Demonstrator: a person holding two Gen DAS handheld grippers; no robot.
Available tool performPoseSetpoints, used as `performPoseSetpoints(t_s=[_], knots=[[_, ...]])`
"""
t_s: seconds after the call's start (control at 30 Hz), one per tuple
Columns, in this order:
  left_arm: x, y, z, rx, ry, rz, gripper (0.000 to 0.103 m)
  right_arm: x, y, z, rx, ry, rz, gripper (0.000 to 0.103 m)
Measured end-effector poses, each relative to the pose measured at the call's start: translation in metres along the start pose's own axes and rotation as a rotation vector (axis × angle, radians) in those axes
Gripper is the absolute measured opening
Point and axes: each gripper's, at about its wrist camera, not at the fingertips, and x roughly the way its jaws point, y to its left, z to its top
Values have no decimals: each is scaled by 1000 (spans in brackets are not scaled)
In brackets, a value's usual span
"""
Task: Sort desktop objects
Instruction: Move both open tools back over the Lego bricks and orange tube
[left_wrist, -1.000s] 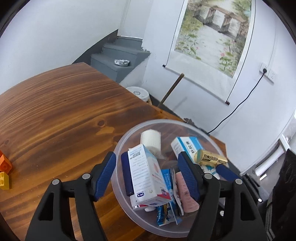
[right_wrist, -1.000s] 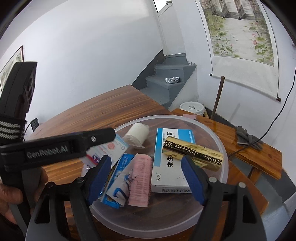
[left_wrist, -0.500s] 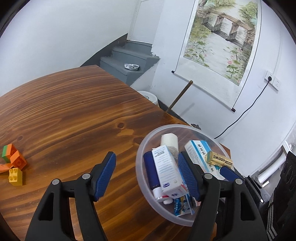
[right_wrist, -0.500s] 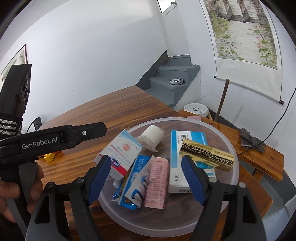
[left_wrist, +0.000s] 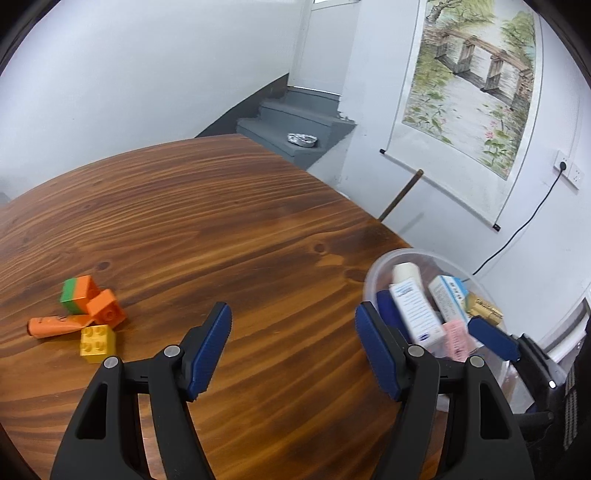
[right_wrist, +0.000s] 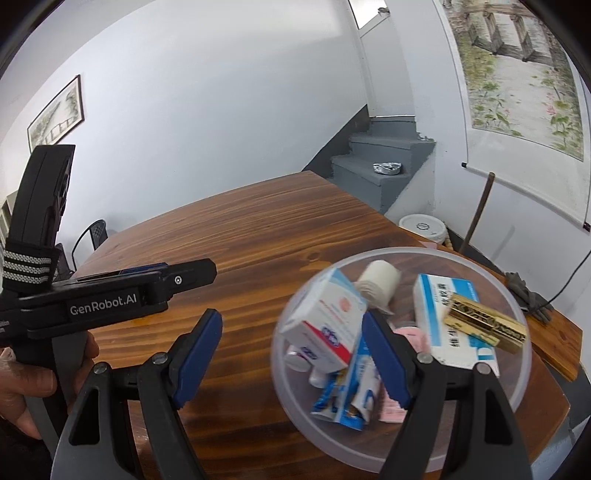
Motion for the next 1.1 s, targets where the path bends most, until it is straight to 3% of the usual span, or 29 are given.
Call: performPoseSetpoints(t_s=[0.63, 0.93, 1.1], knots=[[-24, 143, -13, -78, 13, 241, 73, 40, 77, 1, -88, 81, 110, 82], [-14, 188, -19, -38, 66, 267, 73, 58, 113, 0, -123, 123, 143, 82], [-5, 208, -17, 9, 91, 218, 73, 65, 125, -3, -132, 149, 153, 82]])
